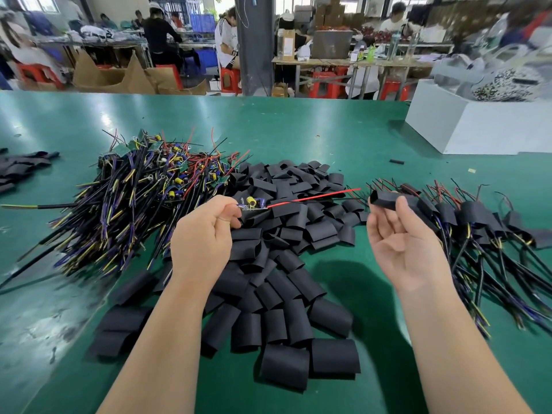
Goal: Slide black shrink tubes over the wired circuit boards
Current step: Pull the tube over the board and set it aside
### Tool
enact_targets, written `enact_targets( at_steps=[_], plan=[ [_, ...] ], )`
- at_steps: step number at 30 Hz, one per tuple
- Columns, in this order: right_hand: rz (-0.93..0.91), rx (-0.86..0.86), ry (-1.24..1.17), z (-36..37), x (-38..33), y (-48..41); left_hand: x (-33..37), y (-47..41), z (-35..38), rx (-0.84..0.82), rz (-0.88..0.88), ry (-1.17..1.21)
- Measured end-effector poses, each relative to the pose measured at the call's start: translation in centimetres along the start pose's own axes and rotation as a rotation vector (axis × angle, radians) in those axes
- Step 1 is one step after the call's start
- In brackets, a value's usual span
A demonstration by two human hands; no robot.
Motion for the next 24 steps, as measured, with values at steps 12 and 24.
enact_targets(
  at_steps=[12, 24],
  plan=[
    [0.136, -0.026, -0.122, 1.6, 2.2, 1.7, 0.3, 0.3, 0.4, 0.0, 0.0, 0.005],
    [0.067, -0.306, 0.188, 3.6, 3.7, 3.3, 2.4, 1.5, 2.2, -0.103, 0.045, 0.077]
  ],
)
Point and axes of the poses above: each hand's wrist, its own y-axis away from the middle knuckle, its own z-axis out of the palm, x = y × z, the point moved 9 cm from there along -y, towards the middle knuckle, and after that the axes turned 15 degrees about x, right-handed, at the moved point
